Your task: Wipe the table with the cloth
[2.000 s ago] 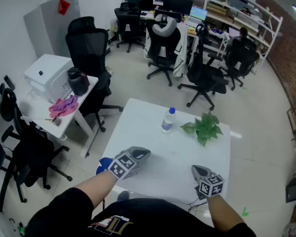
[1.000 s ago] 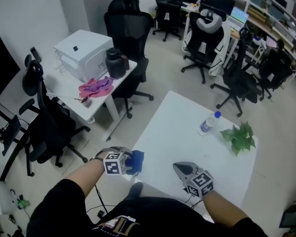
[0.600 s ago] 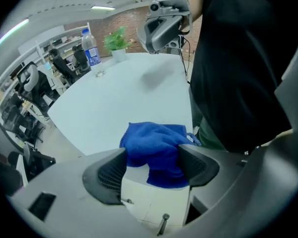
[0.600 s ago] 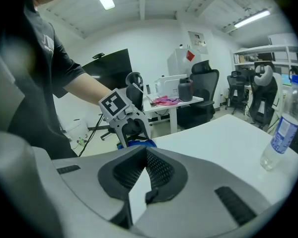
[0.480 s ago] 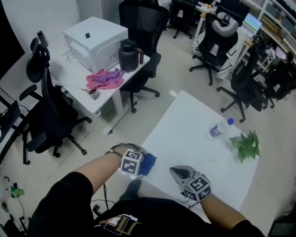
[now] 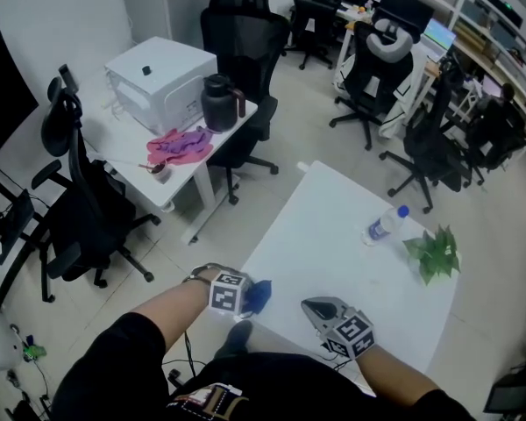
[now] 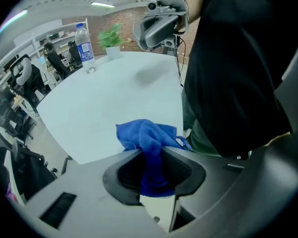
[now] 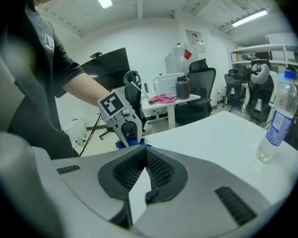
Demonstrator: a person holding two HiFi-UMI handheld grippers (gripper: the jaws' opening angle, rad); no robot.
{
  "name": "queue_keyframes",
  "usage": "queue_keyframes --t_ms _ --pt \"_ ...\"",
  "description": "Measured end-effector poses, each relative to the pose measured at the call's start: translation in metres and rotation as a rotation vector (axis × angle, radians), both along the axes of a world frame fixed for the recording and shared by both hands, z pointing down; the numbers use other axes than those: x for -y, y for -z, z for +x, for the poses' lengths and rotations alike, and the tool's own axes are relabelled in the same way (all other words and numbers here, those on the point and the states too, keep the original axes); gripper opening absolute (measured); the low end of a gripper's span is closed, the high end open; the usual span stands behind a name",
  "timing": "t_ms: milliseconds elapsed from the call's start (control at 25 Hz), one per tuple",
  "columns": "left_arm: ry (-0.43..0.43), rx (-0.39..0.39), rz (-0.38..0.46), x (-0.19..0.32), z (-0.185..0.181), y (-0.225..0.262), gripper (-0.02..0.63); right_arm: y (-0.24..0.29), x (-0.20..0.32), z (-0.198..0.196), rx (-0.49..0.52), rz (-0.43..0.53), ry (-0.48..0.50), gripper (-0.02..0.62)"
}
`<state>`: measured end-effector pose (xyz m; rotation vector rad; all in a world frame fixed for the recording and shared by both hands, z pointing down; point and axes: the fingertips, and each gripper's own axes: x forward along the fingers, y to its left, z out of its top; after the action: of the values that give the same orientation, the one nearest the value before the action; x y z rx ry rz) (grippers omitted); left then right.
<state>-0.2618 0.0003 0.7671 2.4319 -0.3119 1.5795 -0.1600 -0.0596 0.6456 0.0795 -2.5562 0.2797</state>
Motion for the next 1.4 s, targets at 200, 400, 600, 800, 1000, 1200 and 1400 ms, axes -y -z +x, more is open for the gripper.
queue_keyframes --t_ms 200,400,600,800,1000,1200,1400 --pt "0.144 -0.124 -0.031 0.012 0.007 0.022 0.081 0.012 0.008 0.015 0.032 0.001 -0.056 0.017" --pt "0.309 -0.279 0.056 0.073 0.04 0.077 0.081 0.022 0.04 0.064 0.063 0.012 -0.204 0.017" --pt "0.351 -0.364 0.088 0.139 0.111 0.112 0.081 0.036 0.082 0.146 0.085 0.043 -0.408 0.017" --pt "0.323 -0.355 0.111 0.19 0.206 0.12 0.081 0.045 0.108 0.238 0.074 0.067 -0.587 0.017" --pt "0.359 -0.354 0.082 0.238 0.291 0.109 0.081 0.049 0.11 0.305 0.065 0.074 -0.687 0.017" --pt "0.403 -0.254 -0.016 0.255 0.345 0.065 0.081 0.039 0.094 0.355 0.036 0.068 -0.736 0.017" --pt "0.531 -0.129 0.005 0.282 0.338 0.03 0.081 0.028 0.082 0.386 0.016 0.053 -0.781 0.017"
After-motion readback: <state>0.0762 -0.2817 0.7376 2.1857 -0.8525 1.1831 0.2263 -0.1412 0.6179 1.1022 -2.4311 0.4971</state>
